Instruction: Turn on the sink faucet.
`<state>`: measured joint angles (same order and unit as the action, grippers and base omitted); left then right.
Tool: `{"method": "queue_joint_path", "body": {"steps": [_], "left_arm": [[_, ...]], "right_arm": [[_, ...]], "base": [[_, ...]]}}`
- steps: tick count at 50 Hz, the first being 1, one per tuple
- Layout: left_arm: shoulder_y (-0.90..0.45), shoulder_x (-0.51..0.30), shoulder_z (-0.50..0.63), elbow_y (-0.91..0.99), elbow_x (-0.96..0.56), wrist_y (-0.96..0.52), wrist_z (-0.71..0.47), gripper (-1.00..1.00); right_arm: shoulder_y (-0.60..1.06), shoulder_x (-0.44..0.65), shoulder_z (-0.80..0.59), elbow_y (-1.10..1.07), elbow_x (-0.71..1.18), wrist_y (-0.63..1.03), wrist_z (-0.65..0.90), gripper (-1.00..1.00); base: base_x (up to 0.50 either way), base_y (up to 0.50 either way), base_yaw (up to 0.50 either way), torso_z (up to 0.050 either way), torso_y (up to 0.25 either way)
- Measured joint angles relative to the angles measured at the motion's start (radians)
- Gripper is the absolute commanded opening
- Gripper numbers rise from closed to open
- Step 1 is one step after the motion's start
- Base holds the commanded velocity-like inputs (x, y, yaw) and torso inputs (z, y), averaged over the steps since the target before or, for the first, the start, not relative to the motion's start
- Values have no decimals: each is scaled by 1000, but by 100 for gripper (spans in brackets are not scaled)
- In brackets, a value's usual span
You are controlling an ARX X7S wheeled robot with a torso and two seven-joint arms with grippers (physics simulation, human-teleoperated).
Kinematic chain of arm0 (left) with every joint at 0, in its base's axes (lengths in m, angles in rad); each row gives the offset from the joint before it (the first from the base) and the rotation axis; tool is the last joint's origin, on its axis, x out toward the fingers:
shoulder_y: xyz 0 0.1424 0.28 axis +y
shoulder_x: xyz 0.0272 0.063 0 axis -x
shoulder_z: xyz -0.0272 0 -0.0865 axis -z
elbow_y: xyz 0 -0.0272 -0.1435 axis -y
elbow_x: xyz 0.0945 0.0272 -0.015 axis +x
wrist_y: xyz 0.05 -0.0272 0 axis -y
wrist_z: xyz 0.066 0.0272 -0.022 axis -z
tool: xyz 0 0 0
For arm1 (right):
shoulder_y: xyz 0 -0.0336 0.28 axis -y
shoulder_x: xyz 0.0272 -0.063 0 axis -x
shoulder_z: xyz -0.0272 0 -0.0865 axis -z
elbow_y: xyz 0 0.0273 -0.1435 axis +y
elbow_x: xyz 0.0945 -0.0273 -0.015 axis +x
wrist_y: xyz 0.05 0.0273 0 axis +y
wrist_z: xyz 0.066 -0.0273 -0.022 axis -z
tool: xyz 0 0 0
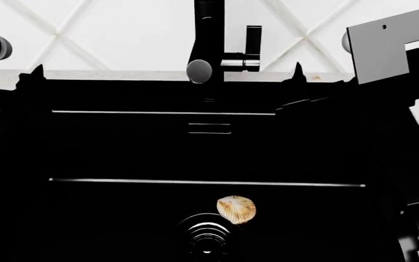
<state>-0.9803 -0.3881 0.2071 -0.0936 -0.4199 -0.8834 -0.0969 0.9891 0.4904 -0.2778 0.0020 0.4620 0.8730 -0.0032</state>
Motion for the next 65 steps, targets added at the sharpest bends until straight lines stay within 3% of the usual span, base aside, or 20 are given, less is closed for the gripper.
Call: {"method": "queue_joint_path", "body": {"steps": [21, 37, 53, 65], "left_arm": [[23, -6, 1, 3, -8, -3, 0, 100], [51, -9, 0, 15, -22, -7, 3, 100], [82, -15, -15, 28, -38, 6, 6, 100], [100, -19, -27, 43, -46, 16, 2, 100]], "right_arm": [[-7, -19, -8, 13, 7, -7, 0, 100], [-9, -72, -32, 44, 15, -11, 4, 100], [58, -175, -84, 291, -32, -125, -28, 100], [177, -270, -96, 651, -81, -309, -66, 100]], "base": [[486, 0, 0, 0, 2], [25, 0, 0, 0, 0], [0, 0, 0, 0, 0], [0, 0, 0, 0, 0]]}}
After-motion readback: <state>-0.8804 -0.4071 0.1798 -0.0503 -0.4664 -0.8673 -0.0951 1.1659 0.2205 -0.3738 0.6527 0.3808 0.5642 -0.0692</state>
